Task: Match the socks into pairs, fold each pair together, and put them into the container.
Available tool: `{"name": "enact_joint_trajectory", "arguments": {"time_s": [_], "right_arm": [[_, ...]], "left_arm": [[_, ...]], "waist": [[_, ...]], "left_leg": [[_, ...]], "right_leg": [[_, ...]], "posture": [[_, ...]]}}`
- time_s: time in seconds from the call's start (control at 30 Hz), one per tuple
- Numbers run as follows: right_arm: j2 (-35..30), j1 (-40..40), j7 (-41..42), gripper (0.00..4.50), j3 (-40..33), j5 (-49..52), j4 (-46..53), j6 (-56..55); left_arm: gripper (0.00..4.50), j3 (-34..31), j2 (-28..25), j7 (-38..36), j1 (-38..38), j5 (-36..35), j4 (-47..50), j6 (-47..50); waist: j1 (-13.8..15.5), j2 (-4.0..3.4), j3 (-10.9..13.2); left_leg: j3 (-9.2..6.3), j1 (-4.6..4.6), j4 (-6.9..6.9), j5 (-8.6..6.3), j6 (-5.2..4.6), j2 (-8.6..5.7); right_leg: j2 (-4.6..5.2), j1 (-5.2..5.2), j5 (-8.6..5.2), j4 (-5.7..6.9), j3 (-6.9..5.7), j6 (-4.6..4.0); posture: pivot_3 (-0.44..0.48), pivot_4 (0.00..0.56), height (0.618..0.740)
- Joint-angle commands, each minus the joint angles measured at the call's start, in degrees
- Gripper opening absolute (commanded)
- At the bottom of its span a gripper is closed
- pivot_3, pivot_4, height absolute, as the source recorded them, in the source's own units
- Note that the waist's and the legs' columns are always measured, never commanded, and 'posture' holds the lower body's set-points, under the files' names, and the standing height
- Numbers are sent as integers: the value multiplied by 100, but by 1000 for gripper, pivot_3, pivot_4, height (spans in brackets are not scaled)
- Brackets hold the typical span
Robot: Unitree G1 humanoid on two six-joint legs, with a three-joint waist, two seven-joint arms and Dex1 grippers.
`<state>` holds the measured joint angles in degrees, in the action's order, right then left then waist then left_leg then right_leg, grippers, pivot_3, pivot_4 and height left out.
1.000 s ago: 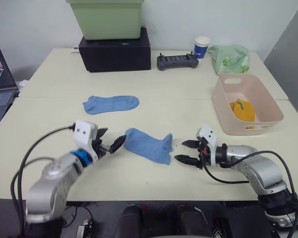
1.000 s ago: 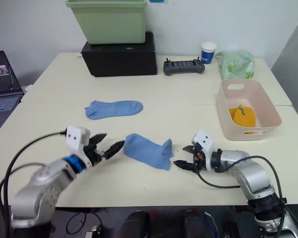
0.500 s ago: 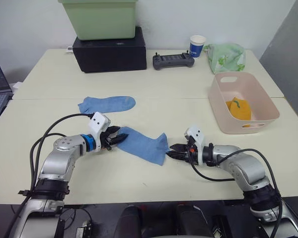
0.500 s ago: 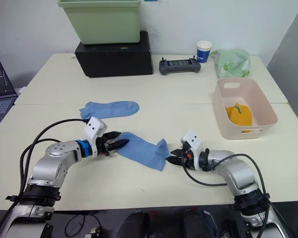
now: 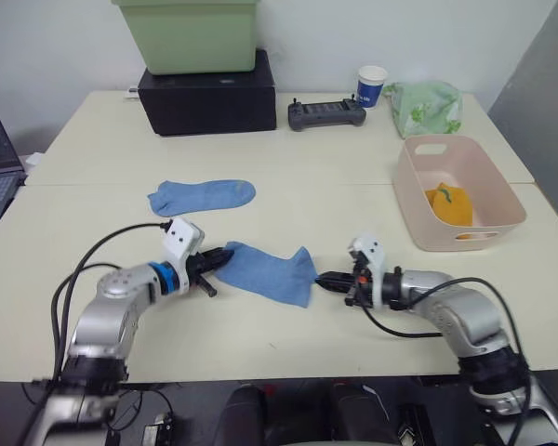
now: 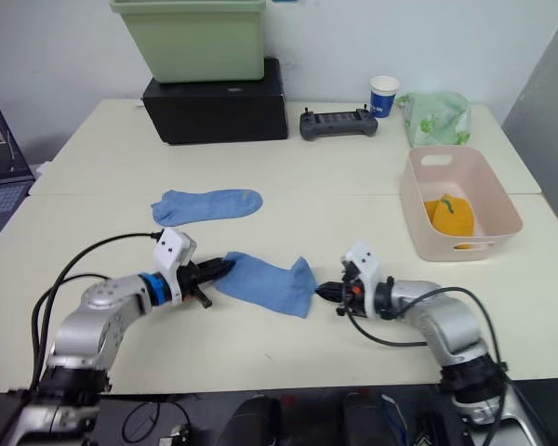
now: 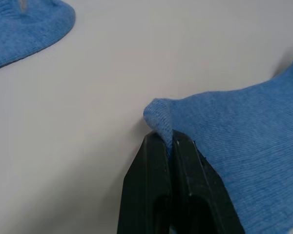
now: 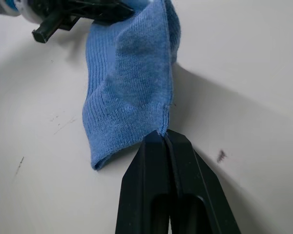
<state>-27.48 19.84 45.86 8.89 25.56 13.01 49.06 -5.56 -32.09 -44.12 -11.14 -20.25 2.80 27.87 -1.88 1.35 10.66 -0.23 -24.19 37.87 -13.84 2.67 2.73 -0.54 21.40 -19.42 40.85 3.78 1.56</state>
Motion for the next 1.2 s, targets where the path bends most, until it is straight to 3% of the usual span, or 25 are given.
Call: {"name": "enact_joint_trajectory", "arguments": {"time_s": [0.03,0.2,0.4,0.6,0.9,0.93,1.03,1.2], "right_arm": [[-448,121,295,0,-427,403,396,303],[-1077,90,487,0,-703,828,548,919],[-1426,62,465,0,-774,1005,388,1381],[-1461,26,434,0,-584,1090,370,1566],[-1370,-173,234,0,-580,977,380,1453],[-1394,-220,259,0,-603,988,411,1404],[-1470,-401,267,714,-770,1012,503,1268],[-1522,-652,490,2482,-1392,1169,1002,537]], "left_arm": [[33,-411,390,729,530,-548,1481,578],[33,-606,1399,2166,1371,-864,2910,1299],[33,-333,2046,2915,1985,-888,3390,1579],[33,48,2066,2840,2472,-900,3501,1475],[33,138,1803,2666,2334,-724,3230,1047],[242,117,1765,2627,2329,-730,3181,1018],[1048,19,1671,2466,2434,-951,3182,1104],[2695,-963,1221,2431,2456,-1155,3010,1134]], "waist": [[1,1,0],[7,2,0],[7,3,0],[6,3,0],[6,3,0],[6,3,0],[6,3,0],[6,3,1]], "left_leg": [[-1,0,0,0,0,-2],[-6,2,2,0,0,-6],[-8,5,1,0,0,-9],[-4,5,0,0,-1,-9],[1,4,0,0,-1,-10],[2,5,0,0,-1,-10],[1,4,-1,0,-1,-9],[4,5,-1,-1,-1,-7]], "right_leg": [[5,-2,0,0,-2,0],[7,-11,0,-1,-7,1],[-3,-12,0,-1,-6,1],[-21,-10,0,-6,1,1],[-24,-9,0,-8,6,1],[-24,-9,0,-8,7,1],[-24,-9,-1,-9,5,2],[-25,-6,-1,-8,8,2]], "posture": [[0,150,740],[0,150,740],[0,150,740],[0,150,740],[0,150,740],[0,150,740],[0,150,740],[0,150,740]]}}
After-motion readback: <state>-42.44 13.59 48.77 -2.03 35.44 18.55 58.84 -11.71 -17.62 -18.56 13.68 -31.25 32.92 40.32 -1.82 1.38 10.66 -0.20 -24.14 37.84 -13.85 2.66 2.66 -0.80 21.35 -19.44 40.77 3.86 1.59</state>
